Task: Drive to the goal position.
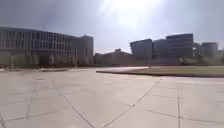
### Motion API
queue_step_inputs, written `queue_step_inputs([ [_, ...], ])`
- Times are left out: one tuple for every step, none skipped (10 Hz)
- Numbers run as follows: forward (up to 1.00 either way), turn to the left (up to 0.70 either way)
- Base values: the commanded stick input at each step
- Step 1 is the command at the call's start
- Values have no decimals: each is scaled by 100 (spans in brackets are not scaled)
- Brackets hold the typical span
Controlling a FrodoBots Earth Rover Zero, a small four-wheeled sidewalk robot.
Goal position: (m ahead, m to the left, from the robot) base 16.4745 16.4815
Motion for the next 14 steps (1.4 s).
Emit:
queue_step_inputs([
  [70, -21],
  [70, -15],
  [70, -7],
  [70, -3],
  [70, -2],
  [70, -1],
  [70, 1],
  [70, 1],
  [70, 1],
  [70, 1],
  [70, 1],
  [70, 2],
  [70, 16],
  [70, 32],
])
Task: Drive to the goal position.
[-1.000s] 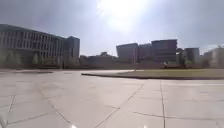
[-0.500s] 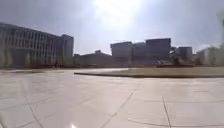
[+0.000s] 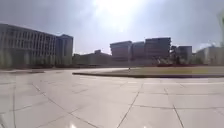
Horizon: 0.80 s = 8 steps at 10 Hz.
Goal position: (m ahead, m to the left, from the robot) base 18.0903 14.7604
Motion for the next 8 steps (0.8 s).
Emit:
queue_step_inputs([
  [70, 35],
  [70, 36],
  [70, 36],
  [70, 36],
  [70, 36],
  [70, 36],
  [70, 36],
  [70, 36],
])
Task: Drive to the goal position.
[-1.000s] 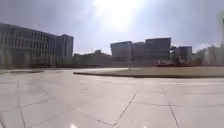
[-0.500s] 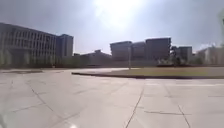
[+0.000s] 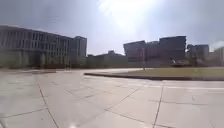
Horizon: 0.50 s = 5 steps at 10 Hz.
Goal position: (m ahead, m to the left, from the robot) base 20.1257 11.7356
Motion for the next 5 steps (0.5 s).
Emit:
queue_step_inputs([
  [70, 36],
  [70, 36],
  [70, 36],
  [70, 36],
  [70, 36],
])
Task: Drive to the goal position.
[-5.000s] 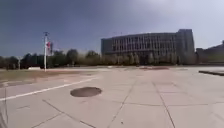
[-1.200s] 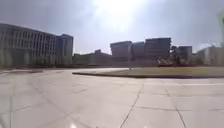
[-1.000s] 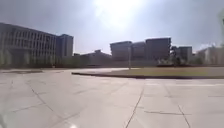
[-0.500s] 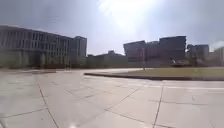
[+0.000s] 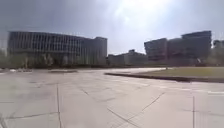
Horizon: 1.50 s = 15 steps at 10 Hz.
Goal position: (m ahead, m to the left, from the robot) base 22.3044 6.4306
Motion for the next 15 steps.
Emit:
queue_step_inputs([
  [70, 36],
  [70, 36],
  [70, 36],
  [70, 35],
  [70, 4],
  [70, 1],
  [70, 1],
  [70, 1],
  [70, 1],
  [70, 1],
  [70, 1],
  [70, 1],
  [70, 1],
  [70, 1],
  [70, 1],
])
